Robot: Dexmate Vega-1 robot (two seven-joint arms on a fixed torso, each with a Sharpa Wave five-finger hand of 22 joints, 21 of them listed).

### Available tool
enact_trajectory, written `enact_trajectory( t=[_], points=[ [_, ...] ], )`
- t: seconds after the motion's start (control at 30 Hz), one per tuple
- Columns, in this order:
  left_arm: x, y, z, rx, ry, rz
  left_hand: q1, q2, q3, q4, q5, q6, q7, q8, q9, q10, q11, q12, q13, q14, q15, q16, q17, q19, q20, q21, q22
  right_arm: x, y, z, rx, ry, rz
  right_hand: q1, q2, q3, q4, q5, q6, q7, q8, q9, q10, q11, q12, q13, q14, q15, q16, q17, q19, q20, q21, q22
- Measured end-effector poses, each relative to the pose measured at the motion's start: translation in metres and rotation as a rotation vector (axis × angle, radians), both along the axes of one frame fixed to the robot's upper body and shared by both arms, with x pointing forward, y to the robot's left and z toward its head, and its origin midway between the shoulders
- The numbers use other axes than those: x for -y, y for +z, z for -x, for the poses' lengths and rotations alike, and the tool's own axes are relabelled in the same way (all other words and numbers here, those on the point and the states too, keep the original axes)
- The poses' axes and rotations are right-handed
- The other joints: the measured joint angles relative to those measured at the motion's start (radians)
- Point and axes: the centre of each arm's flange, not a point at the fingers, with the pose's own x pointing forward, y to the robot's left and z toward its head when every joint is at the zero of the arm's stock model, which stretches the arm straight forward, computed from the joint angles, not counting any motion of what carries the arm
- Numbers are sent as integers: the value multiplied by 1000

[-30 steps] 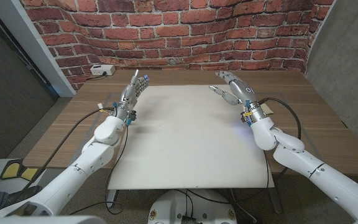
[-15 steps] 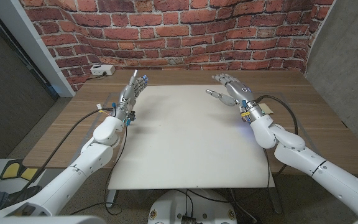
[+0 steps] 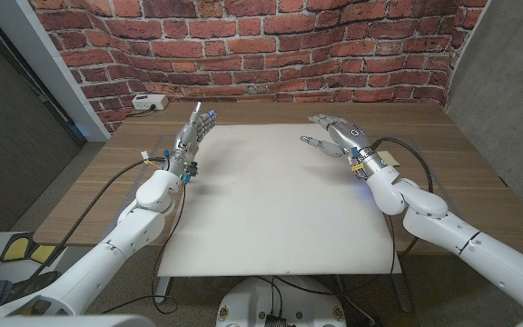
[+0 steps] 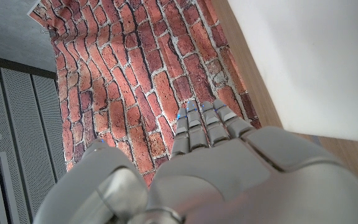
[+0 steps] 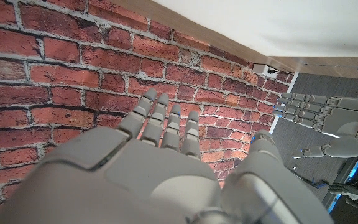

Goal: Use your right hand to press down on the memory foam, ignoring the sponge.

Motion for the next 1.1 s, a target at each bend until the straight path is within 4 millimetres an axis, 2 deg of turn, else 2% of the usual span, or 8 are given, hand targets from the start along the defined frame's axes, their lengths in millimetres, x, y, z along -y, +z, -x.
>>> enact_trajectory(
  t=[0.27,0.53,0.67,0.77,1.1],
  points=[
    [1,0,0,0,2,-2,-10,9,0,0,0,4,-4,0,0,6,-6,-8,0,0,0,0,0,0,0,0,0,0,-2,-4,-28,-9,23,4,4,4,-4,0,0,0,0,0,0,0,0,0,7,4,-3,0,13,2,0,0],
    [1,0,0,-1,4,-3,-9,9,0,0,0,5,-5,0,0,6,-6,-8,0,0,0,-7,0,0,0,0,0,0,-7,-9,-64,-21,50,4,4,4,-4,0,-5,5,0,0,5,5,0,0,-12,17,-16,0,18,-4,0,0],
    [2,0,0,-1,3,-3,-9,9,0,0,0,5,-5,-4,0,6,-6,-8,0,0,0,-7,0,0,0,0,0,0,-8,-11,-82,-27,59,4,4,4,-4,0,-5,5,0,0,7,3,0,0,-43,25,-31,0,25,-11,0,0],
    [2,0,0,-1,4,-3,-9,9,0,0,0,9,-1,-4,0,6,-6,-8,0,0,0,-7,0,0,0,0,0,-2,-14,-16,-103,-33,76,2,6,4,-4,0,-5,5,0,0,17,-2,0,0,-70,34,-38,0,19,-28,-6,0],
    [1,-1,0,-3,5,-3,-7,12,0,0,0,13,-2,-4,0,6,-6,-8,0,0,0,-7,0,-5,5,-8,0,0,-17,-19,-131,-50,86,0,8,4,-4,0,16,3,7,0,42,-6,8,0,-77,31,-38,0,27,-38,-15,0]
  ],
)
